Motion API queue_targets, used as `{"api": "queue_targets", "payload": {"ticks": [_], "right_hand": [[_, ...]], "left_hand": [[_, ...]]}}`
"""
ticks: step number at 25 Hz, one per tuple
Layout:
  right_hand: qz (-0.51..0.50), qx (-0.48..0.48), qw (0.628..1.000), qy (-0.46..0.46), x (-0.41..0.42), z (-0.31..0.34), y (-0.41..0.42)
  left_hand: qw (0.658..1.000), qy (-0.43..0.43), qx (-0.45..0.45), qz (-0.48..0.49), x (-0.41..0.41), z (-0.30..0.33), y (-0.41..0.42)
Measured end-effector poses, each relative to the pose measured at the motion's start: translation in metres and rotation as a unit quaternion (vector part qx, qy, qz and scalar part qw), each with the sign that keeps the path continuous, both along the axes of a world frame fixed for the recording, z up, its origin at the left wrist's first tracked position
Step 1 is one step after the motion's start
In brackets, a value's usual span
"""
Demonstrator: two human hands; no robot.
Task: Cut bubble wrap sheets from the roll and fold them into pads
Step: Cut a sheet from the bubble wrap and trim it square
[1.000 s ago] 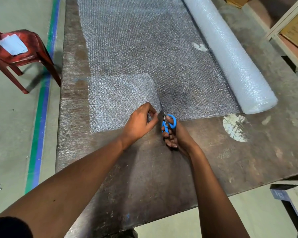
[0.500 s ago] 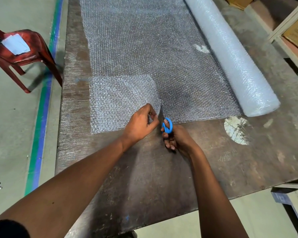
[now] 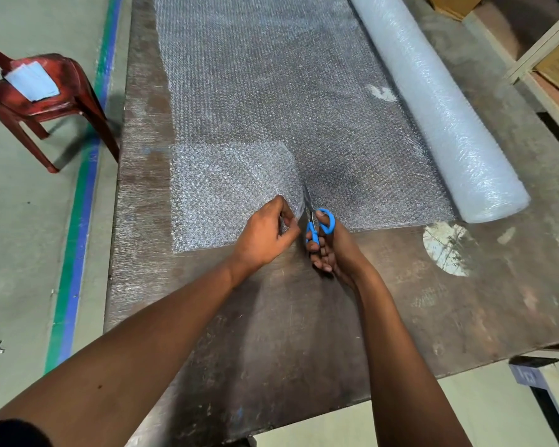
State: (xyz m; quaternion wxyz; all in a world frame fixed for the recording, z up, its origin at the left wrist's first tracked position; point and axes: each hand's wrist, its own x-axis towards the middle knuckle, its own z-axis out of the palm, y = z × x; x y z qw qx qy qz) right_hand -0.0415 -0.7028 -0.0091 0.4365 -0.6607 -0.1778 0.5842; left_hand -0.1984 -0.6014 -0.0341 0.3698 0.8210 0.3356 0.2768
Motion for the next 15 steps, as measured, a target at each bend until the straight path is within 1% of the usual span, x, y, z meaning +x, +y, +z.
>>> {"api": "queue_targets", "payload": {"ticks": [5, 15], "right_hand": [[0.002, -0.004, 1.000, -0.006, 0.0027, -0.0012, 0.0037], [0.011, 0.025, 0.996, -0.079, 0.0019, -0.0059, 0.0065]], "left_hand": [[1.000, -0.008, -0.011, 0.007, 0.0008, -0.0016, 0.0011], [0.999, -0.021, -0.023, 0.010, 0.0018, -0.0043, 0.0016]]}}
